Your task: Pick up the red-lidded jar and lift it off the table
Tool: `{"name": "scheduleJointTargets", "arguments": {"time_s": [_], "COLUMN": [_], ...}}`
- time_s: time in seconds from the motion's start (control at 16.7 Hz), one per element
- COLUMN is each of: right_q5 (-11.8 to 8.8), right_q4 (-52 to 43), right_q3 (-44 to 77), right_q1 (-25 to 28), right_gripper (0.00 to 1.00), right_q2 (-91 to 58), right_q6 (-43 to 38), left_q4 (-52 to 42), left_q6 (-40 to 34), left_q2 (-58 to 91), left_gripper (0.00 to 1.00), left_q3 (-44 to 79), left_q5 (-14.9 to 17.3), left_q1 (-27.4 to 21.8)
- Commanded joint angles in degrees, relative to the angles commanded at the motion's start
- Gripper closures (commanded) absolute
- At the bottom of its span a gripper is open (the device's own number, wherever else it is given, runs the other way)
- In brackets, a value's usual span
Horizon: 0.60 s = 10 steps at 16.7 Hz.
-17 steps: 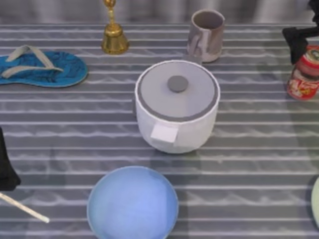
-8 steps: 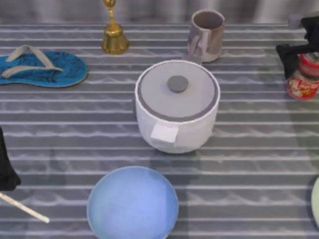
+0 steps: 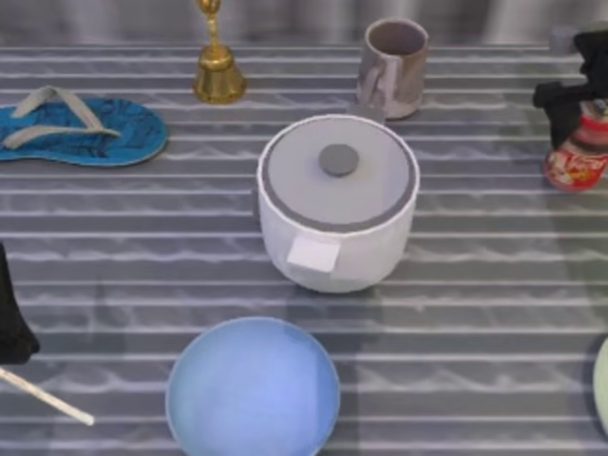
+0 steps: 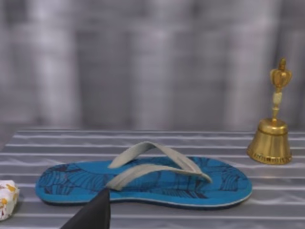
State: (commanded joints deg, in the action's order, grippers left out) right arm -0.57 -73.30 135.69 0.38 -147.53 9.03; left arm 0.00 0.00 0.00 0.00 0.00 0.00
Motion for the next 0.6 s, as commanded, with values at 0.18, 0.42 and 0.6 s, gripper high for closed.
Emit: {"name": "scheduleJointTargets", "arguments": {"time_s": [0.18,0.42,0.6], "right_q5": [0.0,0.0,0.0], "right_q4": [0.0,0.0,0.0], "right_q3": [0.0,0.0,0.0], "right_q1": [0.0,0.0,0.0], "right_gripper": [0.75,1.0,1.0], "right_q2": [0.0,0.0,0.0], "right_q6": [0.0,0.0,0.0], "left_q4": [0.0,0.0,0.0], "left_q6": [0.0,0.0,0.0], "left_q2": [0.0,0.0,0.0], "left_gripper": [0.0,0.0,0.0], "left_q3": [0.0,0.0,0.0], "left_q5": [0.0,0.0,0.0], "left_q1": [0.0,0.0,0.0]}}
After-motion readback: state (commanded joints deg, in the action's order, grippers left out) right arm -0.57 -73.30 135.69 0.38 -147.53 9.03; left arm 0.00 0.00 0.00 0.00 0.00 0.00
